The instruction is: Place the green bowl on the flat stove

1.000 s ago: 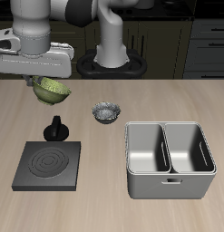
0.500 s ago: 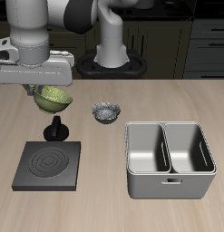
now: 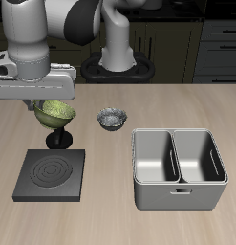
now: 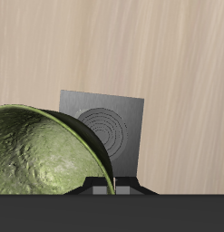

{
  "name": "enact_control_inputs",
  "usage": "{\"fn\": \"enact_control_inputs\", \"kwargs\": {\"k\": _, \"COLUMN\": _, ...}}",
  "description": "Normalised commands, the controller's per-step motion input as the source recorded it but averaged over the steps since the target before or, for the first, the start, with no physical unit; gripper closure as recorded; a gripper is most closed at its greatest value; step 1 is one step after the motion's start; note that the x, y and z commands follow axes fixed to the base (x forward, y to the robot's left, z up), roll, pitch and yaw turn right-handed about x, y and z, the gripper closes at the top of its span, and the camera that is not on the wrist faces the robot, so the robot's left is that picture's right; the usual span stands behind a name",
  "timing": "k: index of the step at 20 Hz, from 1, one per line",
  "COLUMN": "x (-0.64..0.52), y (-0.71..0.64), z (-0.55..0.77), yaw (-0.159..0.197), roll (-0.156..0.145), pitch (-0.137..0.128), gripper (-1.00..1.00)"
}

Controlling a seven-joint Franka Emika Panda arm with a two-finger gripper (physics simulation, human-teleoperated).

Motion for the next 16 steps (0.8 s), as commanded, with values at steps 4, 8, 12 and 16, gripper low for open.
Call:
{"fn": "enact_control_inputs", "kwargs": {"k": 4, "x": 0.04, "y": 0.0, "z": -0.15, "yaw": -0.01, "roll": 0.003, "pitch": -0.005, "gripper": 1.0}}
{"fn": "enact_control_inputs", "kwargs": {"k": 8, "x": 0.04, "y": -0.06, "z": -0.15, "yaw": -0.013, "roll": 0.002, "pitch": 0.003, "gripper": 1.0}}
{"fn": "enact_control_inputs", "kwargs": {"k": 12, "x": 0.09, "y": -0.11, "z": -0.3, "yaw": 0.002, "roll": -0.028, "pitch": 0.019, "gripper": 1.0}}
{"fn": "enact_control_inputs", "kwargs": {"k": 16, "x": 0.07, "y": -0.12, "z": -0.27, "yaw": -0.017, "roll": -0.035, "pitch": 0.028, "gripper": 1.0}}
